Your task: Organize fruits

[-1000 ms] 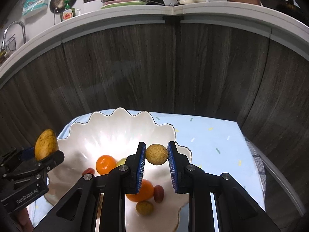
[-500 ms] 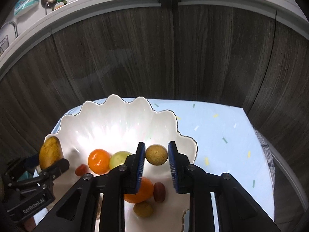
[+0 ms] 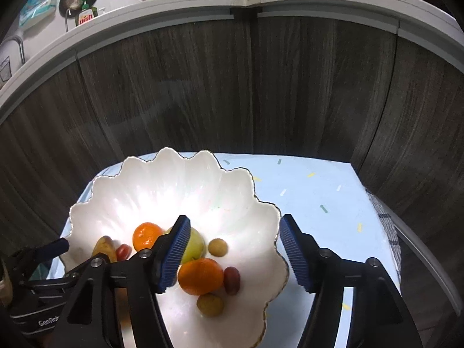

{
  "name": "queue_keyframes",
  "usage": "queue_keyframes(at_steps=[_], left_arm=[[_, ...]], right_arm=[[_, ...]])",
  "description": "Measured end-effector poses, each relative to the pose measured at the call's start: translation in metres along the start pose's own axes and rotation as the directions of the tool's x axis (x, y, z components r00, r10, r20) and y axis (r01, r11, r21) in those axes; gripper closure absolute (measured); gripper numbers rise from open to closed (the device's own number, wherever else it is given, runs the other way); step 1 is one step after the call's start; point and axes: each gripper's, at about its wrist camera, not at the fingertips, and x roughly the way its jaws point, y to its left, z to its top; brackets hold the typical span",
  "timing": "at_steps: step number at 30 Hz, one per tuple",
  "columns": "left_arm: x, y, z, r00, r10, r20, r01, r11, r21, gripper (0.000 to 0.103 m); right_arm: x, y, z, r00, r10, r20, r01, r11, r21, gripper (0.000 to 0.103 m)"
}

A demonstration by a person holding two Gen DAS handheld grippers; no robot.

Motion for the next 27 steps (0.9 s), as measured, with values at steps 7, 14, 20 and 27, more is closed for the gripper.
queue_keyframes(at_steps=[7, 14, 20, 27], left_arm=[[-0.027, -0.004, -0.003, 0.999, 0.004, 0.045, -0.004, 1.000, 0.006, 0.004], [-0.061, -0.005, -0.013, 0.995, 0.011, 0.100, -0.015, 0.999, 0.031, 0.001], [-0.087, -0.003, -0.025, 0.991, 0.016, 0.132, -0.021, 0.999, 0.036, 0.001], [-0.119, -0.007, -0.041, 0.981, 0.025, 0.190, -0.037, 0.997, 0.060, 0.001]], right_arm=[[-0.029, 0.000, 0.002, 0.999, 0.006, 0.040, -0.006, 1.000, 0.013, 0.029], [-0.060, 0.003, -0.004, 0.998, 0.005, 0.070, -0.006, 1.000, 0.012, 0.026], [-0.087, 0.008, -0.014, 0.995, 0.011, 0.095, -0.011, 1.000, 0.001, 0.025], [-0.113, 0.007, -0.027, 0.994, 0.015, 0.110, -0.015, 1.000, 0.002, 0.025]])
